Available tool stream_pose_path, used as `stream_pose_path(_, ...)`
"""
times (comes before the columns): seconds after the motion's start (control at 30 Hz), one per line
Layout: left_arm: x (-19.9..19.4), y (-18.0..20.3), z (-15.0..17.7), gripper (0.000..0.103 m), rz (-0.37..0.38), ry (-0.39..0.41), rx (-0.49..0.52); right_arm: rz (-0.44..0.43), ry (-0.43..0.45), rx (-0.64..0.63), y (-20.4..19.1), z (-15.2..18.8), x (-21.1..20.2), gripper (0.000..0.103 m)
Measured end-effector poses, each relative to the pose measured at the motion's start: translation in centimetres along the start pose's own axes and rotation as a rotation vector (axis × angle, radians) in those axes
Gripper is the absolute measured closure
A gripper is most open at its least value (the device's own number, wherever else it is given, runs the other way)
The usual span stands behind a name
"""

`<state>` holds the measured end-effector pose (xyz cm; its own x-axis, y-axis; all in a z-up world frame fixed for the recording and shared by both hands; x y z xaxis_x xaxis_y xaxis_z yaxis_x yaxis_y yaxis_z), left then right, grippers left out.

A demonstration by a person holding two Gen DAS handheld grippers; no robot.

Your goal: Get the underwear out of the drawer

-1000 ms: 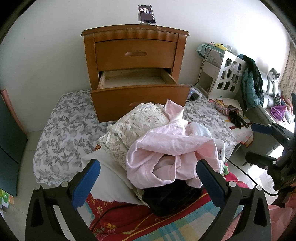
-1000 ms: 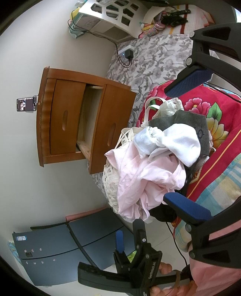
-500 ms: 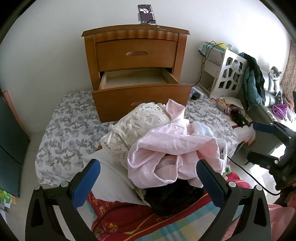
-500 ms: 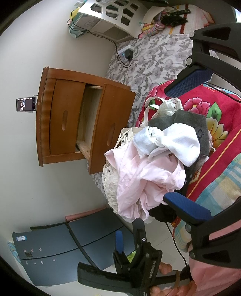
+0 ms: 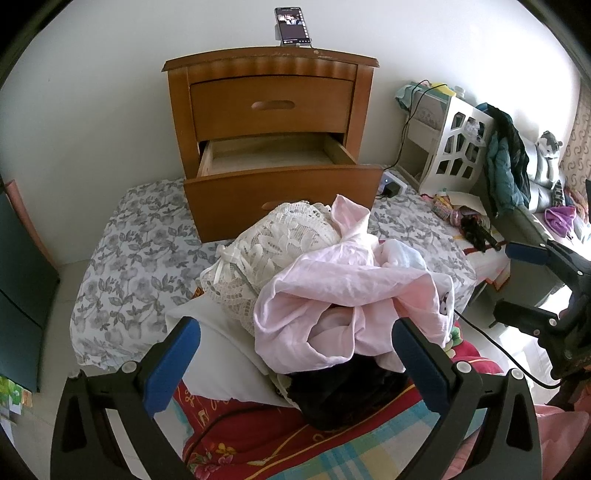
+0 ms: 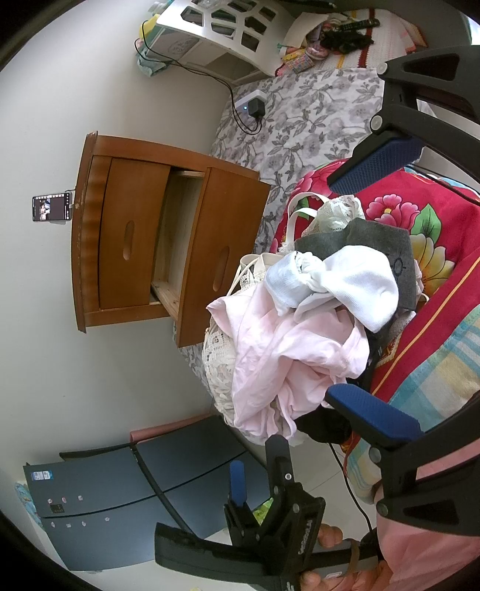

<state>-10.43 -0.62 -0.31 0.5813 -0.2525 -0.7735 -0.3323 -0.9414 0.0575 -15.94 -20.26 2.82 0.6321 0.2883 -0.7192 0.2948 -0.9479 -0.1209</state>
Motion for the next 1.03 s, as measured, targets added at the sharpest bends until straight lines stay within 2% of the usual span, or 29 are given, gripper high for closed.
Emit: stream_pose_path(1.03,-0.09,0.08,-0.16,0.0,-0.004,0.011,0.005,0.002,0.003,0.003,-0.09,0.02,-0.02,0.0)
Point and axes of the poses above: each gripper's, at about its wrist camera, not at the fingertips, and x roughly the way its jaws point, y to its right, z to its underside, the point moved 1 cm from there along x, roughly the way its jaws point
